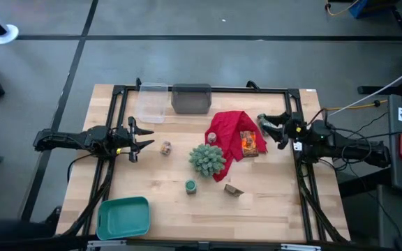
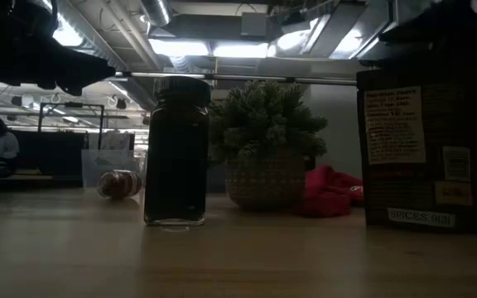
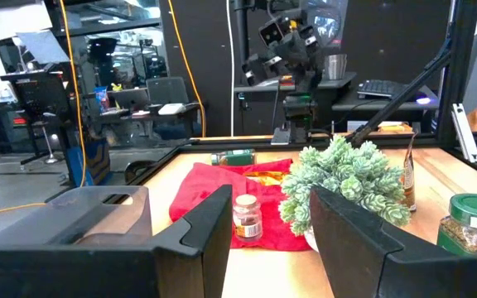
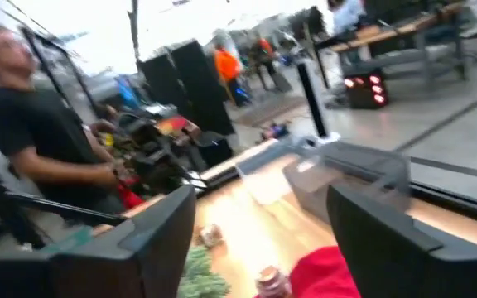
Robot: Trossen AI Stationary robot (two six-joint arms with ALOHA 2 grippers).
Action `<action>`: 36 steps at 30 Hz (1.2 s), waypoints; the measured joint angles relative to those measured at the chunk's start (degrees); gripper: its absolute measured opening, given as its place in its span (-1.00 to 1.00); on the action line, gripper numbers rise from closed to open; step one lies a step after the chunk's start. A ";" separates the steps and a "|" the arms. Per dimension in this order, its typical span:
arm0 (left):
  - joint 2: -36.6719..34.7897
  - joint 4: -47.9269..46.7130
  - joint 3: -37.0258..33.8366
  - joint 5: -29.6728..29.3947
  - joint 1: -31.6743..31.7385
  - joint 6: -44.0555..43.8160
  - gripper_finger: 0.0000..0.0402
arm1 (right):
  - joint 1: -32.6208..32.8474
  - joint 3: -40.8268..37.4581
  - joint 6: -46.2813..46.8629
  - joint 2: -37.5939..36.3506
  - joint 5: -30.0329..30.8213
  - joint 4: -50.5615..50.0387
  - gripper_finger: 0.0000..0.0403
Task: Sort spices by type
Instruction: Put the top green spice bottle into the black bin
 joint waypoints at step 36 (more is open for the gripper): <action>0.00 0.01 0.00 -0.02 0.01 0.01 -0.26 | -32.42 37.65 9.24 67.65 -8.91 -55.56 0.46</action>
